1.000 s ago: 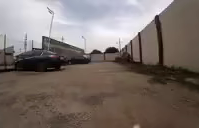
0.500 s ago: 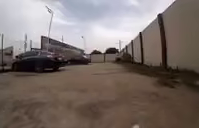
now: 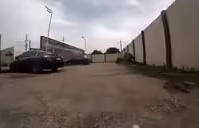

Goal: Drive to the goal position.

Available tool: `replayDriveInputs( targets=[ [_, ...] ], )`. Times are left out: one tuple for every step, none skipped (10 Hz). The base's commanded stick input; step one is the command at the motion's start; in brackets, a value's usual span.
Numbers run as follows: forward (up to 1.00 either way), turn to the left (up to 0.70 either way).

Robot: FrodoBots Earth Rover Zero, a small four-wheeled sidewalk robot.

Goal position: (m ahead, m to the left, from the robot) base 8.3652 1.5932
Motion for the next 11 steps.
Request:
replayDriveInputs(
  targets=[
    [0.7,0.0],
    [0.7,0.0],
    [0.7,0.0],
    [0.7,0.0],
    [0.7,0.0],
    [0.7,0.0],
    [0.7,0.0],
    [0.7,0.0],
    [0.7,0.0],
    [0.7,0.0],
    [0.7,0.0]
  ],
)
